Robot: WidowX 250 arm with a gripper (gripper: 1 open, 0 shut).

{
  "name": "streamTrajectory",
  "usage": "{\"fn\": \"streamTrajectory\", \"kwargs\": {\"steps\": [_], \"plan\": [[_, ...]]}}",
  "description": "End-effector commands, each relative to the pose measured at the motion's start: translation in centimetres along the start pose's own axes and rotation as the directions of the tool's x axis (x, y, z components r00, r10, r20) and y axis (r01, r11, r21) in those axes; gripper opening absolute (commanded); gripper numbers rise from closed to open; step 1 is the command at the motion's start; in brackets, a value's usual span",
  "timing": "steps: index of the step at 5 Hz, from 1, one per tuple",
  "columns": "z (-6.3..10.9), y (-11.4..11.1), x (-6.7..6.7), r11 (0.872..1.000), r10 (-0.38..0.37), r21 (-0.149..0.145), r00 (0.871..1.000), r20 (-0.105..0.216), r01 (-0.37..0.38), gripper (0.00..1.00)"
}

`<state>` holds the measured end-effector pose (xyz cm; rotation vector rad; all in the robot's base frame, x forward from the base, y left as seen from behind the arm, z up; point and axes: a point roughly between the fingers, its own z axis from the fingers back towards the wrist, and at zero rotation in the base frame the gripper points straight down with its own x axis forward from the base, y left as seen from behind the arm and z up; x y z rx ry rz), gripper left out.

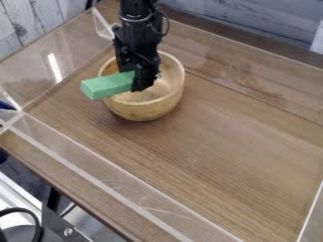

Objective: Put the green block in the brown bowl

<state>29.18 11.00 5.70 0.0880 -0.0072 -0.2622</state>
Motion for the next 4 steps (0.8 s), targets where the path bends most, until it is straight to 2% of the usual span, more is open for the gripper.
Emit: {"fn": "streamTrajectory", "kwargs": {"steps": [1,3,4], "plan": [[1.5,0.0,0.8,0.999,0.011,0.035,0.999,0.044,-0.013,0.0],[0.2,-0.6,1.1,0.998,0.031,0.047,0.998,0.051,-0.034,0.0],[-0.5,-0.5,1.5,0.998,0.035,0.049,0.999,0.022,-0.036,0.0]]}}
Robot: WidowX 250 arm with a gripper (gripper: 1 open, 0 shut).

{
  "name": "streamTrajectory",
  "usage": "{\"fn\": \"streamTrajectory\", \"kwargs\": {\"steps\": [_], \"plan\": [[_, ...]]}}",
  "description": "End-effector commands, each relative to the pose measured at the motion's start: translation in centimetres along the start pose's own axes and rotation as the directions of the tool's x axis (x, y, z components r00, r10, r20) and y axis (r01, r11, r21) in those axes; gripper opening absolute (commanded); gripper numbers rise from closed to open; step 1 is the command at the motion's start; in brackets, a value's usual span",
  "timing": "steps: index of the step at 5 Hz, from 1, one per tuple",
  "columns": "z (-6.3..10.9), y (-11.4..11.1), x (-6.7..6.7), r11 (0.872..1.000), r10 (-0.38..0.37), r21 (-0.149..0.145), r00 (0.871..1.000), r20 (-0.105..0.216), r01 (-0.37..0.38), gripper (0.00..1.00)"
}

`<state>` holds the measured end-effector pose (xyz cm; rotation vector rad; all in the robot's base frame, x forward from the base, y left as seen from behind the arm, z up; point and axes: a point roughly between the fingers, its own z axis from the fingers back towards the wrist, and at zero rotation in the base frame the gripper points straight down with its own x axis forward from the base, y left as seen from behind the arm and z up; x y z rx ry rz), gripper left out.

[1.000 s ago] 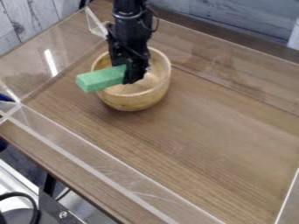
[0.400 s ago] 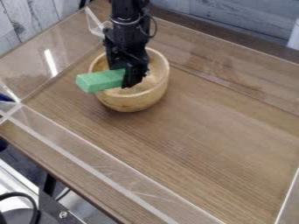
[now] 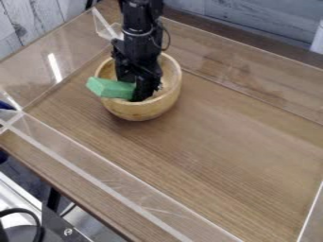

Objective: Put the green block in the brown bowl

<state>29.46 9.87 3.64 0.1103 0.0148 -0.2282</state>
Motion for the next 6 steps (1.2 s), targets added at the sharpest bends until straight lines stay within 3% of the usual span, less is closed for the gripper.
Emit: {"fn": "streamTrajectory", "kwargs": {"steps": [1,3,5,6], "plan": [[0.9,0.7,1.3,0.999,0.006,0.032,1.0,0.02,-0.007,0.0],[2.3,0.2,1.1,1.0,-0.014,0.01,0.999,0.028,0.014,0.0],[2.8,-0.4,1.4,1.0,-0.004,0.003,1.0,0.018,0.004,0.0],[4.2,-0.3,1.3,1.0,-0.011,0.005,1.0,0.007,0.011,0.0]]}}
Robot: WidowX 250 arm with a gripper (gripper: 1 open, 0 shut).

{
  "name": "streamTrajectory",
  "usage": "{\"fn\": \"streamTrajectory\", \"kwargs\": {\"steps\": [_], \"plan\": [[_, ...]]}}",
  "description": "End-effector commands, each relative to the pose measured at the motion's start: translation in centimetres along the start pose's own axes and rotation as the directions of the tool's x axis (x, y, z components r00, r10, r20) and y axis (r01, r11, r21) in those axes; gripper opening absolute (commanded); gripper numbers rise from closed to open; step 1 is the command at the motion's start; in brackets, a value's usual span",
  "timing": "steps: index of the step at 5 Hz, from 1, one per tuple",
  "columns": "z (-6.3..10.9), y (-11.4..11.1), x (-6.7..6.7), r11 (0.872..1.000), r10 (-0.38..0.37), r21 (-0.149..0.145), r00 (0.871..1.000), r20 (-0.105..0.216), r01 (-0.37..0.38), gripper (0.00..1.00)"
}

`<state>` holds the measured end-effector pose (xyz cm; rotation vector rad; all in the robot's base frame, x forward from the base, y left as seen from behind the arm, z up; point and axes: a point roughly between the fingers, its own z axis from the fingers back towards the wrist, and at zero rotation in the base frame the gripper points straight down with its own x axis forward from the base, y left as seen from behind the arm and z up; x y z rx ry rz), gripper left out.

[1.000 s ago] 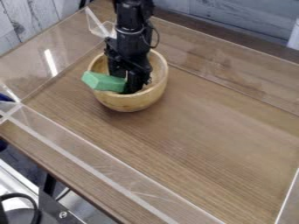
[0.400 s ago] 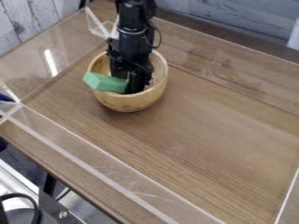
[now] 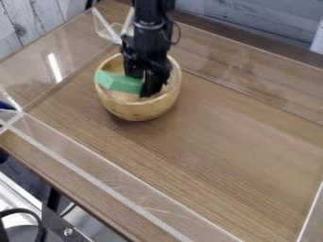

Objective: Put the green block in the brown bowl

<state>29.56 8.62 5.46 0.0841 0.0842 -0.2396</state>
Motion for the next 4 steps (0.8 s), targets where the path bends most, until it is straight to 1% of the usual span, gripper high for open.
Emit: {"fn": "streamTrajectory", "kwargs": {"steps": [1,3,4], "plan": [[3.5,0.8,0.6,0.999,-0.008,0.038,0.999,0.052,0.006,0.0],[1.1,0.9,0.6,0.998,0.05,0.021,0.996,0.077,-0.052,0.0],[0.5,0.9,0.6,0.996,0.085,0.012,0.991,0.103,-0.086,1.0]]}}
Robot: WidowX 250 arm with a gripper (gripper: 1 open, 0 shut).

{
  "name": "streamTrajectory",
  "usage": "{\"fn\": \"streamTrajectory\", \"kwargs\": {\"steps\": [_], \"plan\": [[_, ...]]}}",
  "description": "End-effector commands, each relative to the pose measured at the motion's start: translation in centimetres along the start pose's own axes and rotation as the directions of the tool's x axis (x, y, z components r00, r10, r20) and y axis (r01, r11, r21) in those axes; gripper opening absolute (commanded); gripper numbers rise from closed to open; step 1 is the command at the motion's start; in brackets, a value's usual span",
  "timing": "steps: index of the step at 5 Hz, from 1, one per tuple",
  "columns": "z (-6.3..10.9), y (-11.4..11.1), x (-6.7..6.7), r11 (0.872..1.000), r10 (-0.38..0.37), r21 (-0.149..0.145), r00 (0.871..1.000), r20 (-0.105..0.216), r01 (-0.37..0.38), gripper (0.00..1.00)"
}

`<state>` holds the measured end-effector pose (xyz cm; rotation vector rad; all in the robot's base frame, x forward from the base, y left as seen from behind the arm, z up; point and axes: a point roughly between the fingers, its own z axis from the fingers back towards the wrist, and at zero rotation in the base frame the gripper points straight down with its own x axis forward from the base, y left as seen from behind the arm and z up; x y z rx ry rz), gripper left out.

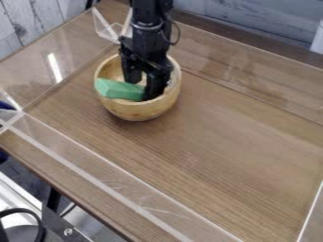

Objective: Put the green block in the brown bowl

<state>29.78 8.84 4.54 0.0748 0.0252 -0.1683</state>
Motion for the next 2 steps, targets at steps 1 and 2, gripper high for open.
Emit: {"fn": "streamTrajectory", "kwargs": {"steps": [1,2], "plan": [[2.2,0.68,0.29,0.999,0.026,0.03,0.999,0.046,-0.027,1.0],[1.91,0.74,0.2,0.999,0.035,0.037,0.999,0.032,-0.036,1.0]]}}
